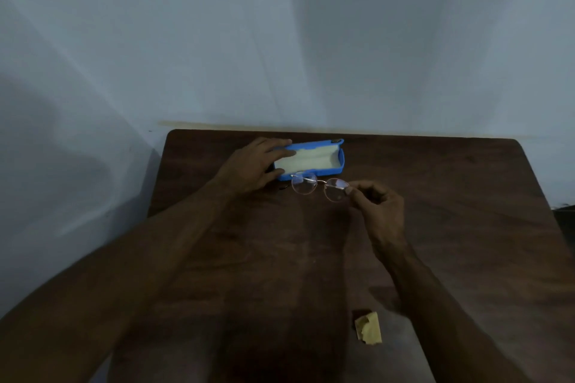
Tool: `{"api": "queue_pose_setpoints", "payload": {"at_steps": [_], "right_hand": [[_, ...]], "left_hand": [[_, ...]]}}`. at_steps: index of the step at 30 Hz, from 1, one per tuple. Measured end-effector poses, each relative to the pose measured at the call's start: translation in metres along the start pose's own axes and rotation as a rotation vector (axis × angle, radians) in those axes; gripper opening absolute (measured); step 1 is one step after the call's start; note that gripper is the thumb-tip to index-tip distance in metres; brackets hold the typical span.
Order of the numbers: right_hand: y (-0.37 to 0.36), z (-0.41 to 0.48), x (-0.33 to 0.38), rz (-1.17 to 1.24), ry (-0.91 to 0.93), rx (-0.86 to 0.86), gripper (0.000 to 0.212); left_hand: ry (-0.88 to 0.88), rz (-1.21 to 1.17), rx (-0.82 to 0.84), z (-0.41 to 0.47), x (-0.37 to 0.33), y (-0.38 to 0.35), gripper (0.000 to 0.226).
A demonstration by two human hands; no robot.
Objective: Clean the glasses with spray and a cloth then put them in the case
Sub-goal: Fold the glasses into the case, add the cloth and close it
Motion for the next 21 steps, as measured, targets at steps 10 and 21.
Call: {"api": "queue_pose_setpoints", "payload": {"at_steps": [10,21], "right_hand": [[-0.005,0.040,0.008,-0.040,-0.032,-0.005,0.010],[-0.027,0.080,0.007,-0.469,-0.021,0.049,0.006]], "left_hand": [[0.013,-0.114,0.168,0.017,0.015,-0.008,0.087],[-0.044,-0.063,0.220,0.019,0.012,-0.014,0.091]]}}
Point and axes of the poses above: each hand's wrist, its own z-axis towards the middle knuckle, its own y-axis out of the back of the hand, x = y × z, the point moved 10 cm from there along z, towards the middle knuckle, and after that the axes turned 8 degrees about -z, right-handed, at the moved point
